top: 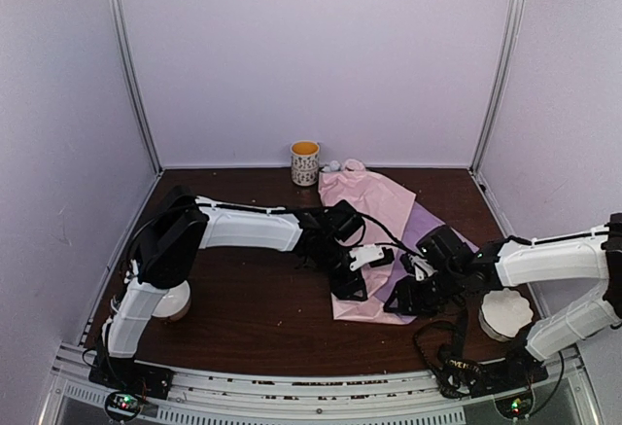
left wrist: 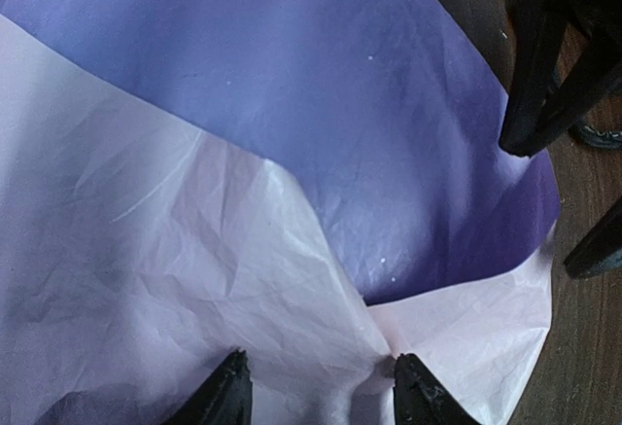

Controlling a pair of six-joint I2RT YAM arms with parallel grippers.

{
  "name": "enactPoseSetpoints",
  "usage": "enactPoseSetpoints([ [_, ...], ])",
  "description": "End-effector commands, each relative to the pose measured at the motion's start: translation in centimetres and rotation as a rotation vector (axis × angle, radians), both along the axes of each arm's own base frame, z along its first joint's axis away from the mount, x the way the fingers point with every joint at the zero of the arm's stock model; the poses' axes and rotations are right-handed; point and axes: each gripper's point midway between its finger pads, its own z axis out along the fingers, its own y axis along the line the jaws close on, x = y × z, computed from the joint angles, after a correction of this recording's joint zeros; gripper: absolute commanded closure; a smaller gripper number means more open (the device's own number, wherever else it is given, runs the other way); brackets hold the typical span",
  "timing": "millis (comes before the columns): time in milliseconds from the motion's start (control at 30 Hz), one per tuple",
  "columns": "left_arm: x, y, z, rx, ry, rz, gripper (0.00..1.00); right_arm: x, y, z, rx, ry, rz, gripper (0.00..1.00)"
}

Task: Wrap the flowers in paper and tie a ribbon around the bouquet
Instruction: Pick up the two-thirds-folded wrapping paper from the center of the board.

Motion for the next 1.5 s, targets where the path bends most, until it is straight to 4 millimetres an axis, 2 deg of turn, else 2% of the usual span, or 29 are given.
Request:
enactPoseSetpoints([
  [0, -0.5, 1.1, -2.6, 0.066, 0.061, 0.019, 0.47, -0.2, 1.6, -0.2, 0.057, -0.017, 0.093, 0.49],
  [67, -0.5, 1.1, -2.6, 0.068, 0.062, 0.019, 0.47, -0.5, 1.3, -0.9, 0.046, -0.007, 0.098, 0.51],
  [100, -0.5, 1.1, -2.7, 0.069, 0.062, 0.019, 0.47, -0.7, 1.3, -1.1, 0.048, -0.003, 0.101, 0.55],
  [233, -0.3, 1.2, -2.9, 0.08, 0.073, 0.027, 0.47, -1.7, 1.1, -2.0, 0.065, 0.041, 0.105, 0.88],
  [333, -0.2, 1.1, -3.3, 0.089, 0.073, 0.033, 0.47, -2.7, -0.5, -3.4, -0.008, 0.089, 0.082, 1.0],
  [467, -0.1, 1.2, -4.0, 0.119, 0.086, 0.037, 0.48, -4.5, -2.2, -5.1, -0.076, 0.176, 0.053, 1.0],
  [600, 0.0, 1.4, -4.7, 0.148, 0.095, 0.046, 0.48, -4.5, -3.5, -5.1, -0.143, 0.182, 0.034, 1.0],
  [667, 0.0, 1.4, -4.7, 0.151, 0.097, 0.044, 0.48, -4.1, -3.8, -4.4, -0.166, 0.165, 0.021, 0.91],
  [733, -0.1, 1.4, -4.8, 0.152, 0.098, 0.038, 0.48, -2.8, -4.1, -3.0, -0.167, 0.138, -0.01, 0.82],
  [800, -0.2, 1.4, -4.8, 0.152, 0.101, 0.039, 0.48, -0.7, -5.7, -1.4, -0.177, 0.093, -0.087, 0.79],
  [833, -0.1, 1.4, -4.7, 0.151, 0.102, 0.041, 0.48, 0.5, -7.0, -0.6, -0.194, 0.059, -0.138, 0.75],
  [933, -0.1, 1.4, -4.6, 0.154, 0.101, 0.043, 0.48, 4.5, -11.7, 1.6, -0.235, -0.041, -0.345, 0.54],
  [1000, -0.2, 1.5, -4.7, 0.153, 0.097, 0.038, 0.48, 6.0, -14.4, 2.1, -0.248, -0.055, -0.475, 0.5],
  [1033, -0.2, 1.5, -4.7, 0.152, 0.097, 0.038, 0.48, 6.3, -15.0, 2.0, -0.236, -0.037, -0.526, 0.5],
  [1133, -0.1, 1.5, -4.6, 0.155, 0.097, 0.044, 0.48, 6.0, -15.1, -0.2, -0.162, 0.069, -0.594, 0.5],
  [1267, -0.2, 1.7, -4.8, 0.155, 0.095, 0.04, 0.48, 6.1, -16.3, -2.5, -0.161, 0.156, -0.642, 0.5],
  [1367, -0.2, 1.7, -4.8, 0.156, 0.095, 0.045, 0.48, 7.0, -16.8, -2.8, -0.156, 0.154, -0.661, 0.5],
  [1467, -0.1, 1.8, -4.7, 0.16, 0.088, 0.045, 0.48, 6.9, -15.8, -3.4, -0.102, 0.18, -0.656, 0.5],
])
